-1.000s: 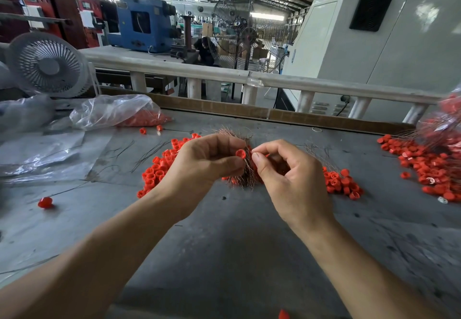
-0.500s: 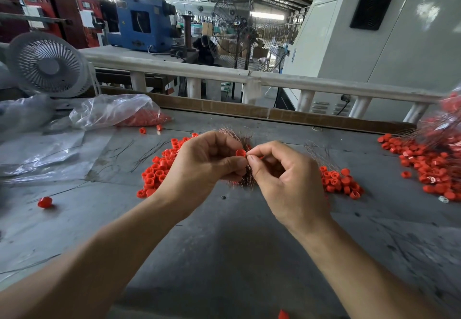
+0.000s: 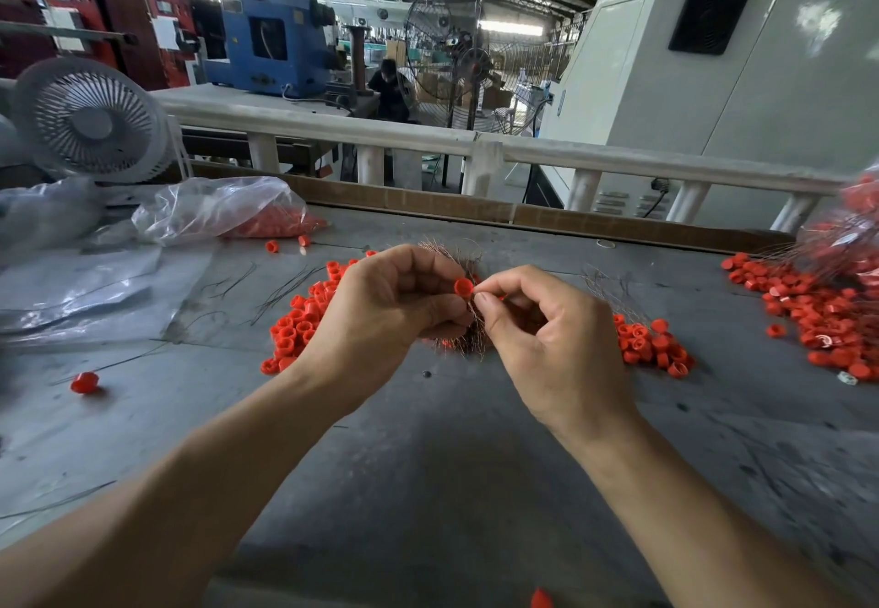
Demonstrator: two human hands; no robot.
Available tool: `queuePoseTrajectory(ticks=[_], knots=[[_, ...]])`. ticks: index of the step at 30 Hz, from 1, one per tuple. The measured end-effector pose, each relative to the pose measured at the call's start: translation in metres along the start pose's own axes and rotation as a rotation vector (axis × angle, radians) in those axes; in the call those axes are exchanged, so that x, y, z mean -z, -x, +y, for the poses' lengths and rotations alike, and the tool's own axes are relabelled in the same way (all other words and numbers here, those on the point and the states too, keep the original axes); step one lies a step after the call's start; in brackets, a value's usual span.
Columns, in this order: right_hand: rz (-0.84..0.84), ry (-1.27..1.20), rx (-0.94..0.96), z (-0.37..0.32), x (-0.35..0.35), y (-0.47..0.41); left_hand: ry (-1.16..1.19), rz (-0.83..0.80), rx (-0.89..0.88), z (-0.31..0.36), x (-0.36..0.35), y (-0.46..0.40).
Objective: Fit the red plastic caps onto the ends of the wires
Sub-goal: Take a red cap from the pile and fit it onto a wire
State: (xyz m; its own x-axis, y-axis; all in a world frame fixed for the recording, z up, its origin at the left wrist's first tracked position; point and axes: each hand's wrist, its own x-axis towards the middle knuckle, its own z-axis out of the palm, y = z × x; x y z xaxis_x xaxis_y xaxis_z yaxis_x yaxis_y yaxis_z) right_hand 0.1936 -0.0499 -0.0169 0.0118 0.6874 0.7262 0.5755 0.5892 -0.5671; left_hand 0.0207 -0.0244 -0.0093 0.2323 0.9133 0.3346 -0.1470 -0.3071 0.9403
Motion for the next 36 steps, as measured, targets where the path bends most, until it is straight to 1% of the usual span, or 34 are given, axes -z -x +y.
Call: queuePoseTrajectory(ticks=[8, 17, 27, 36], knots=[[-0.022, 0.037, -0.039, -0.0015, 0.0003, 0.0014, -0.005, 0.033, -0.005, -0.0002, -0.0007, 0.0003], [-0.02, 0.032, -0.084, -0.0014, 0.0022, 0.0007, 0.007, 0.012, 0.001, 0.0012, -0.0023, 0.0003], [-0.023, 0.035, -0.085, -0.0001, 0.0027, 0.001, -0.025, 0.001, 0.007, 0.003, -0.0006, 0.0019], [-0.03, 0.033, -0.103, -0.0008, 0.0031, 0.0009, -0.001, -0.022, 0.006, 0.0027, -0.0009, 0.0022]])
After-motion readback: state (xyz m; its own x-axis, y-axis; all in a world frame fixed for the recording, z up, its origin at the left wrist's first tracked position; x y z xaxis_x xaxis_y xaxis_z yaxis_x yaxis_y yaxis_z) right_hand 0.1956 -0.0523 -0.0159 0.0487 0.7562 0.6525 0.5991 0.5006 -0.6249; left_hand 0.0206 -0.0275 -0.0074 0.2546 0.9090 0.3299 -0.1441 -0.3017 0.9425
